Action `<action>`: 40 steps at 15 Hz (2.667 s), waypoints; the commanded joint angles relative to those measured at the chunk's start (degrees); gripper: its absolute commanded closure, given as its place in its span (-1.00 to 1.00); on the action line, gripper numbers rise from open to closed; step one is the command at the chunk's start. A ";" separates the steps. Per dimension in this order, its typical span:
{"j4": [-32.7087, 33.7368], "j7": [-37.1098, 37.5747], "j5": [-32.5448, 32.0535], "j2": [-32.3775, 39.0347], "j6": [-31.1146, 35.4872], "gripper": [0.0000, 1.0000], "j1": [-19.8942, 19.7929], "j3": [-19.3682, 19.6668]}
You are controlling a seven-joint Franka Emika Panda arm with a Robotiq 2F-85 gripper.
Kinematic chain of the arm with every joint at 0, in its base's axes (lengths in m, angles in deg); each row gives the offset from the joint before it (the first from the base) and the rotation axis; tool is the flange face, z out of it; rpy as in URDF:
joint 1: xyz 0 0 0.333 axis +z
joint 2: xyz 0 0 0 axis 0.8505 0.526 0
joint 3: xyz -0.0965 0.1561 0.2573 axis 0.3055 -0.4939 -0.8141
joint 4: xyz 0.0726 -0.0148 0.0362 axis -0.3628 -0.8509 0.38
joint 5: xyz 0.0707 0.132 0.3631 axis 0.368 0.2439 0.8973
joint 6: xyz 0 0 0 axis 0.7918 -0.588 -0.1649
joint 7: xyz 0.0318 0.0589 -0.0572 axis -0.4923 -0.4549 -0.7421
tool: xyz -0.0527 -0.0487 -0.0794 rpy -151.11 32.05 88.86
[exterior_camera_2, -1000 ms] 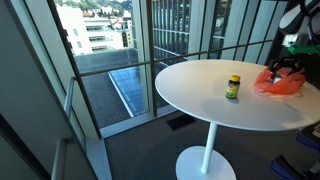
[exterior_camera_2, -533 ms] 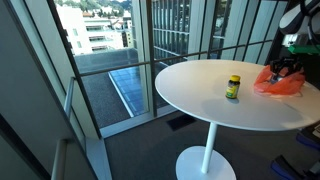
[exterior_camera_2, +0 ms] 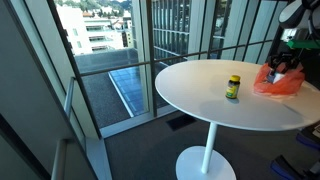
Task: Move the blue and white item to the table
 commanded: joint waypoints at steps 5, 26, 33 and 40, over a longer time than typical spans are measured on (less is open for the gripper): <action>-2.91 -1.83 0.93 -6.23 -2.47 0.57 0.85 -0.70; -11.04 -3.11 -3.64 -11.23 -3.44 0.57 9.94 -3.06; -15.66 -2.45 -9.03 -14.17 0.97 0.57 13.78 -4.11; -14.76 -3.01 -9.23 -12.76 -0.30 0.07 13.93 -4.84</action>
